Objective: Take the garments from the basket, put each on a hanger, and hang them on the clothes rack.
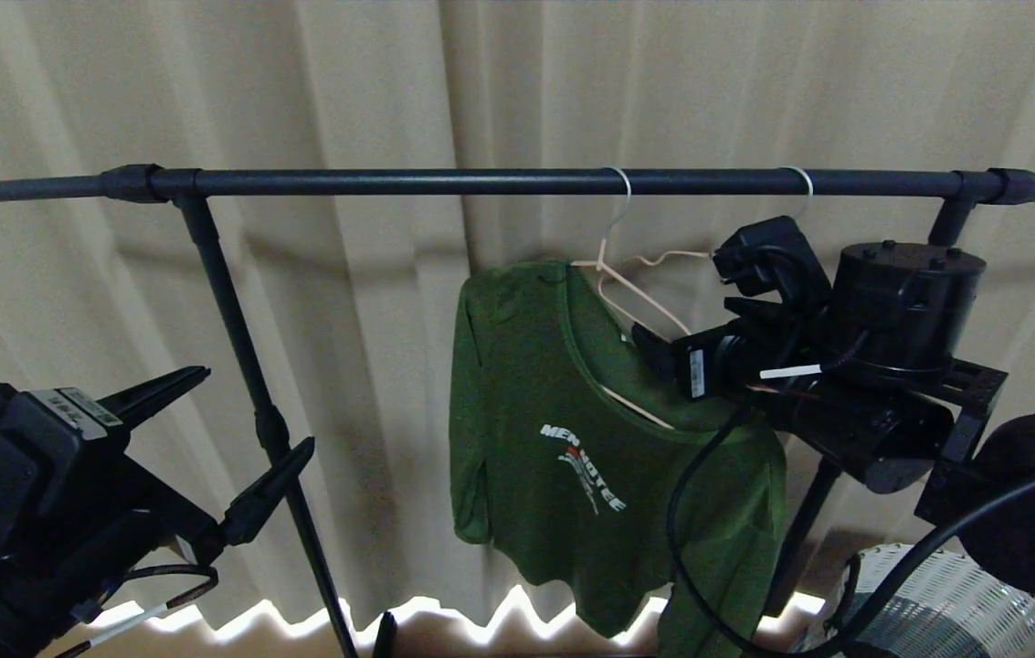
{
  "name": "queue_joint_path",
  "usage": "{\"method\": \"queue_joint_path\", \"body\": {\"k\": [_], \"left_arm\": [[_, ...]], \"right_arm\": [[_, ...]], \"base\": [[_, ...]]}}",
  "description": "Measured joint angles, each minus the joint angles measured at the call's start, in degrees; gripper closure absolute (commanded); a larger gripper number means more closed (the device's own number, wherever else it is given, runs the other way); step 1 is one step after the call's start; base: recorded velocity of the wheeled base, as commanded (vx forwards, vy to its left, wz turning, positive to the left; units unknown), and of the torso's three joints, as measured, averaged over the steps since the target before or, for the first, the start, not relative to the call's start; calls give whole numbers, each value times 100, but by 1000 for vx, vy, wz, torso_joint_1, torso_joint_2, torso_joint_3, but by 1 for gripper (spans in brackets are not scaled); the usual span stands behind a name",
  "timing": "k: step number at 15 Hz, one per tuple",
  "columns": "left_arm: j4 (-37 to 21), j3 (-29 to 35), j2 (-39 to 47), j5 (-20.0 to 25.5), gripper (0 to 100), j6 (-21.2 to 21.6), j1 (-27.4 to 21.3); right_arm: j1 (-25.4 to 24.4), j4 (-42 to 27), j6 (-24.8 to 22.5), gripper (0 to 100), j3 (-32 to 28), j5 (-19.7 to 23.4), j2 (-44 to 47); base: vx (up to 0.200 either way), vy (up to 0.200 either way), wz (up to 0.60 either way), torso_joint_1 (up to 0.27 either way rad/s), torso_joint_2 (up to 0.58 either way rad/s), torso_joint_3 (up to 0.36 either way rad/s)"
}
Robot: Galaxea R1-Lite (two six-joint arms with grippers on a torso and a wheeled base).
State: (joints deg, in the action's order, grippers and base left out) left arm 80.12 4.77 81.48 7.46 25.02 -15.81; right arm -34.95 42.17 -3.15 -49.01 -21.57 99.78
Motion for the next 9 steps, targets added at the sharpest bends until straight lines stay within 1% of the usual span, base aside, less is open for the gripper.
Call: {"method": "queue_joint_path", "body": {"k": [1,4,5,9], "left_arm": [[0,-4,-20,1,0,-4,2],[5,-69,-87,1,0,-11,7],[2,-105,-113,0,0,-15,9],[0,-124,-199,-10,0,-96,35]], "right_arm": [[-93,1,167,0,11,9,-20],[-230,55,290,0,28,160,-69],[-245,190,344,0,59,274,-108],[-311,485,530,0,354,362,-362]], "base": [[0,0,0,0,0,0],[0,0,0,0,0,0],[0,0,0,0,0,0],[0,0,0,0,0,0]]}}
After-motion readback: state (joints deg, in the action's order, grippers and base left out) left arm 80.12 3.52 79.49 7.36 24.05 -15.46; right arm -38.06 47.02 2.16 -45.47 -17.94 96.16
